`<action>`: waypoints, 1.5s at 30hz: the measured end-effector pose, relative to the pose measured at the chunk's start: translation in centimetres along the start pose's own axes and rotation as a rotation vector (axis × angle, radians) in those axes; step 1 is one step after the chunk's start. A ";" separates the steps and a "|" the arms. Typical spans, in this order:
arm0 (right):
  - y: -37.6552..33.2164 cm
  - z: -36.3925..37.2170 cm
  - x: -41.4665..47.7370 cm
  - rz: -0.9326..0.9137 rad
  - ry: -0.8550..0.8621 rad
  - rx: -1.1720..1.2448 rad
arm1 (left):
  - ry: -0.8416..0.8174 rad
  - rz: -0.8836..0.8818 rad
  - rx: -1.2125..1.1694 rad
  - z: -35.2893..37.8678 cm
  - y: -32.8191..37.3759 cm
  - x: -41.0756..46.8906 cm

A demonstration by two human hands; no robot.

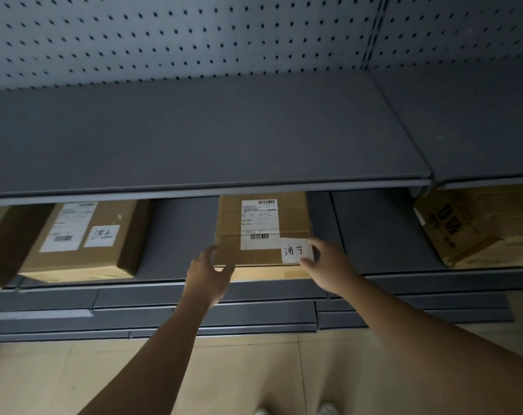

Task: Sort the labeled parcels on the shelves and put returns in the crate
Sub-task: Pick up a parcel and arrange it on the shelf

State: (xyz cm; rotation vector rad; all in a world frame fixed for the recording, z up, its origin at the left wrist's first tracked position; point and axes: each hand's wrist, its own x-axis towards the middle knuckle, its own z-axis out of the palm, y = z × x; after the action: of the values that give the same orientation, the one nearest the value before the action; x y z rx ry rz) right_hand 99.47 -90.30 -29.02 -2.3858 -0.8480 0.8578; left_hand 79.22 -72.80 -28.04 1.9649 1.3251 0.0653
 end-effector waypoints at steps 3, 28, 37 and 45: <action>-1.7 -1.3 -3.5 -0.065 -0.034 -0.077 | -0.064 0.060 0.067 -1.5 1.4 -3.1; 12.8 -13.9 -23.4 0.278 0.258 0.011 | -0.475 0.670 0.176 9.9 19.6 -16.1; 24.1 -21.5 -24.2 0.295 0.274 0.033 | -0.468 0.668 0.167 19.5 28.6 -19.4; 31.4 -29.1 -22.0 0.229 0.199 -0.026 | -0.432 0.564 0.164 26.0 34.2 -21.8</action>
State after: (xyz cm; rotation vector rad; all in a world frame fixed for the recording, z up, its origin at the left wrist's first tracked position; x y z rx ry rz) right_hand 118.08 -133.41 -18.63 -2.5732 -0.5194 0.6800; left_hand 106.87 -111.05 -18.42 2.2745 0.4939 -0.1937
